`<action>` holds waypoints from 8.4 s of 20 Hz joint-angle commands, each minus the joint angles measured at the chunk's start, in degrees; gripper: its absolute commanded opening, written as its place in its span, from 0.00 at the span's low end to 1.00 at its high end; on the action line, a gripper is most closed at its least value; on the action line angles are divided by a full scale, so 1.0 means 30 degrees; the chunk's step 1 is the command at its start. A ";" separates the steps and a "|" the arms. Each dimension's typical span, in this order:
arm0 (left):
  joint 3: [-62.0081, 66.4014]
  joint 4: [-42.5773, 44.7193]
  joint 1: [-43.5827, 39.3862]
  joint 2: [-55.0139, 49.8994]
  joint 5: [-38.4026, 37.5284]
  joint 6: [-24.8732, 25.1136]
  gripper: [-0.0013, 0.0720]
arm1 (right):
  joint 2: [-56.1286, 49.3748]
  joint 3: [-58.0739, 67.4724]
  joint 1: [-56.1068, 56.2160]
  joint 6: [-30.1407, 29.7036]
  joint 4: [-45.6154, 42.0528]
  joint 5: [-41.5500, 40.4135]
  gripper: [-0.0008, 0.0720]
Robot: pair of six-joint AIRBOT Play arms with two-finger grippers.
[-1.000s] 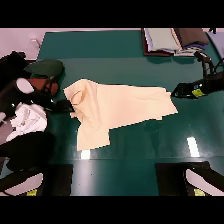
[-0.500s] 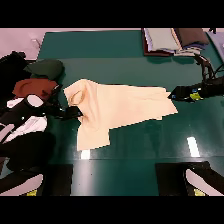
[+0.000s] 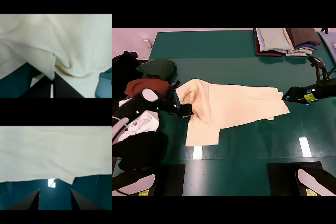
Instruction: Fold the shirts.
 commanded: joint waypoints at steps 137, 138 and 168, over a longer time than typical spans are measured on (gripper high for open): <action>-0.6062 0.2455 0.2572 0.8684 -0.6368 -0.2229 0.05 | 0.0255 -0.8990 -0.3825 -0.3657 -0.0306 0.0532 0.03; -0.6062 0.2732 0.2579 0.9566 -0.6783 -0.2543 0.05 | 0.1013 -0.8721 -0.3628 -0.3643 -0.1064 0.1013 0.04; 0.7919 0.2761 0.2579 -0.2368 -0.3993 -0.1100 0.62 | -0.8874 0.4022 -0.3534 -0.4240 0.2171 -0.0277 0.65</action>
